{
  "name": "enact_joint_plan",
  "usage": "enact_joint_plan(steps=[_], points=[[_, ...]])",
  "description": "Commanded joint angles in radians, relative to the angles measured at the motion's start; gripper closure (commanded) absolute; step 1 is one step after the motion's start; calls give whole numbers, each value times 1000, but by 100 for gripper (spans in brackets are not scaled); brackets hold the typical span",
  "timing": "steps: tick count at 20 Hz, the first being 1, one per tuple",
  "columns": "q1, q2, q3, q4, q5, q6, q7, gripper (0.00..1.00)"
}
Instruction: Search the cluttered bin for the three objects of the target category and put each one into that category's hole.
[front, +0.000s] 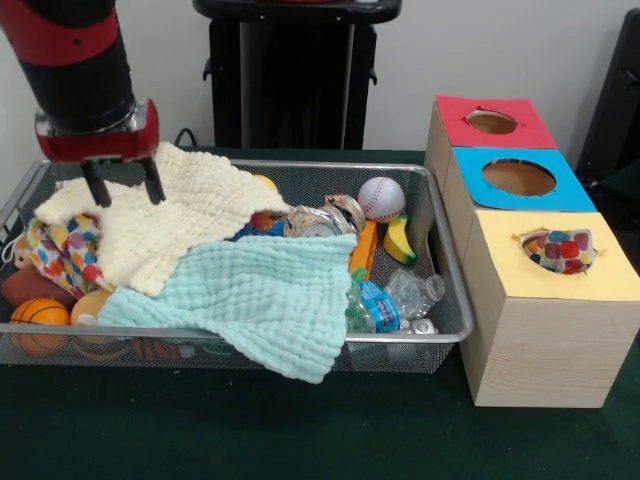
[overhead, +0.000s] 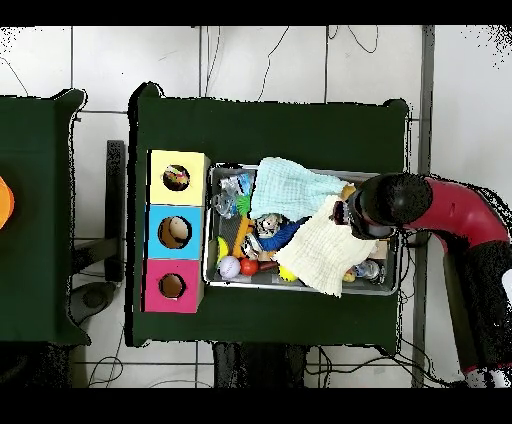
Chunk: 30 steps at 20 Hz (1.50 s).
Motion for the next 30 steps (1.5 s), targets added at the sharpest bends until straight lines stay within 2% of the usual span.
enact_joint_plan(steps=[1, 8, 10, 15, 17, 23, 26, 30], points=[[11, -168, 1, 225, 72, 157, -90, 0], [43, -230, -4, 269, 103, 178, -50, 0], [39, -202, -7, 228, 75, 173, -75, 0], [11, 5, 3, -40, -21, 153, -199, 0], [1, 44, 5, -86, -39, 140, -226, 0], [-35, 83, 22, -126, -49, 122, -271, 0], [-35, 110, 32, -175, -56, 142, -286, 0], [-45, 117, 42, -192, -57, 151, -294, 0]])
